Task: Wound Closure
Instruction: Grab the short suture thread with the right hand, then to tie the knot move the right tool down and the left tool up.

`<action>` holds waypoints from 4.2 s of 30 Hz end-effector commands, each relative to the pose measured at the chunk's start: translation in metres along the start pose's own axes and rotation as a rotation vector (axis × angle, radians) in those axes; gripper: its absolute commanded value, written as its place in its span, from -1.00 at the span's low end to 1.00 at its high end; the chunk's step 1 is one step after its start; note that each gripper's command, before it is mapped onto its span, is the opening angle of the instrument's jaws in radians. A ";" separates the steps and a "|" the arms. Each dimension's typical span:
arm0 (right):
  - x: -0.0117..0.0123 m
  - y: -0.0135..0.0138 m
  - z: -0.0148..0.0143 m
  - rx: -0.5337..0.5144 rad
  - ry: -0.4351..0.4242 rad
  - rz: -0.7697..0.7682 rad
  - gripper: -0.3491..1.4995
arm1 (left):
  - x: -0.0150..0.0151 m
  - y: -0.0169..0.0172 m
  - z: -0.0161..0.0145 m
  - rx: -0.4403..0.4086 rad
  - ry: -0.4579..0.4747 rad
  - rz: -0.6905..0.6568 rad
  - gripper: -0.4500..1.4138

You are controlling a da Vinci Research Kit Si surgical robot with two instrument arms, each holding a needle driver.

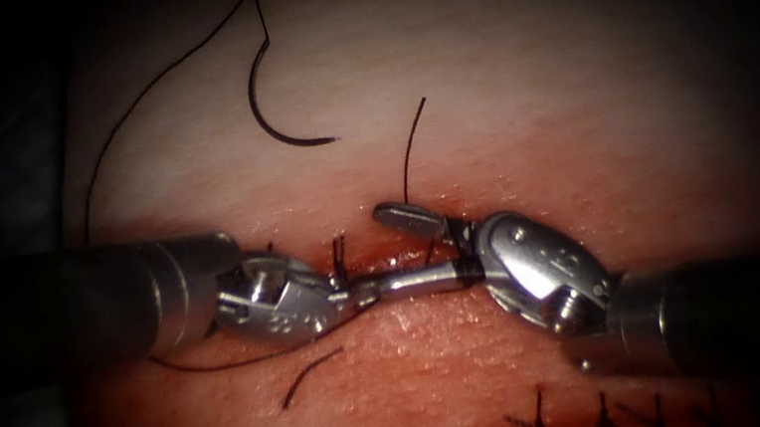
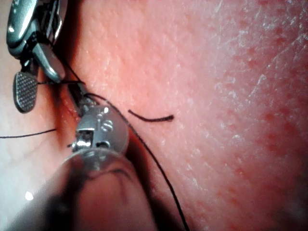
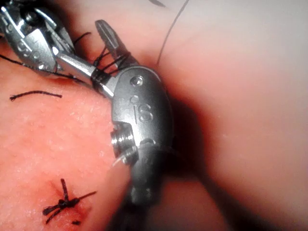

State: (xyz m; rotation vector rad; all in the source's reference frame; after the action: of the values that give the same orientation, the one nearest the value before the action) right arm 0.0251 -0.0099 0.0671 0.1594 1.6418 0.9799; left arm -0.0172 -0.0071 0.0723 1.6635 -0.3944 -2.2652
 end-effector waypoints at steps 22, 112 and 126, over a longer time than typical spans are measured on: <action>-0.0009 0.0055 -0.0013 -0.313 -0.082 0.211 0.43 | 0.0014 -0.0012 0.0017 -0.014 0.005 -0.010 -1.00; -0.0062 -0.0133 -0.0028 -0.593 -0.258 -0.283 -1.00 | -0.0172 -0.0229 0.0031 0.111 -0.201 -0.190 -1.00; -0.0058 -0.0155 -0.0032 -0.580 -0.288 -0.351 -1.00 | -0.0178 -0.0249 0.0054 0.182 -0.200 -0.187 -1.00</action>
State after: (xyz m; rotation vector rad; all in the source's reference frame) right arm 0.0296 -0.0244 0.0606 -0.3559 1.0269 1.0590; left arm -0.0188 0.0227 0.0793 1.6261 -0.5317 -2.6212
